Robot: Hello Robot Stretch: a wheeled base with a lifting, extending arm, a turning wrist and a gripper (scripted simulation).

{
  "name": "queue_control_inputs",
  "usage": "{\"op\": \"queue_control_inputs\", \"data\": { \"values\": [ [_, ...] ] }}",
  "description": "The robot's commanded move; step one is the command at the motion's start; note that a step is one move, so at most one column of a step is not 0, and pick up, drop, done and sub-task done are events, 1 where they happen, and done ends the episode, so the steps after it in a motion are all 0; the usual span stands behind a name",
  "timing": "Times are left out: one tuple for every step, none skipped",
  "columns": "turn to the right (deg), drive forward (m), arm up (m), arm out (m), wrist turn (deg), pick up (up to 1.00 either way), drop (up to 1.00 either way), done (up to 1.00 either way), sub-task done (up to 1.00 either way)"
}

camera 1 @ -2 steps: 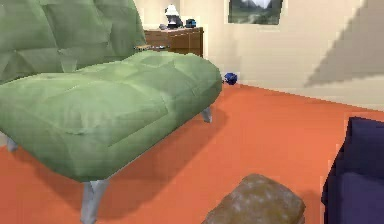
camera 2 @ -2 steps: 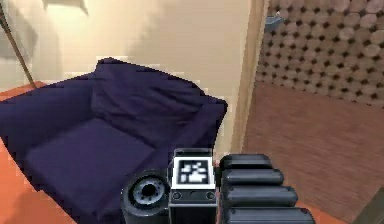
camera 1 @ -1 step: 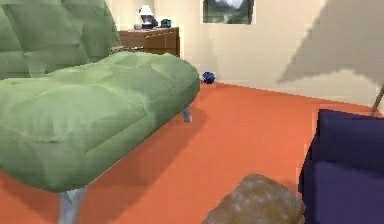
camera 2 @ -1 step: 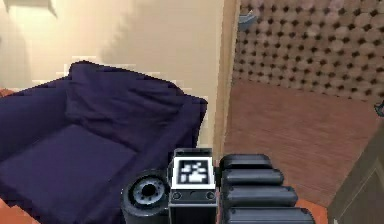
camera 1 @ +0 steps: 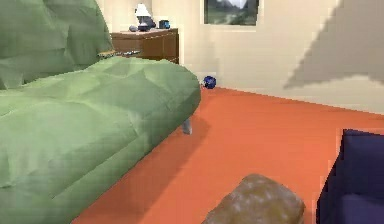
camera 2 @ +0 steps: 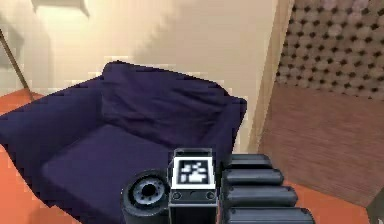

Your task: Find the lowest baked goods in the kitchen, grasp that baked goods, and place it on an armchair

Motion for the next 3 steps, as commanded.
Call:
{"op": "queue_control_inputs", "data": {
  "values": [
    [24.0, 0.00, 0.00, 0.00, 0.0, 0.00, 0.00, 0.00, 0.00],
    [0.0, 0.80, 0.00, 0.00, 0.0, 0.00, 0.00, 0.00, 0.00],
    [-45.0, 0.00, 0.00, 0.00, 0.0, 0.00, 0.00, 0.00, 0.00]
  ]
}}
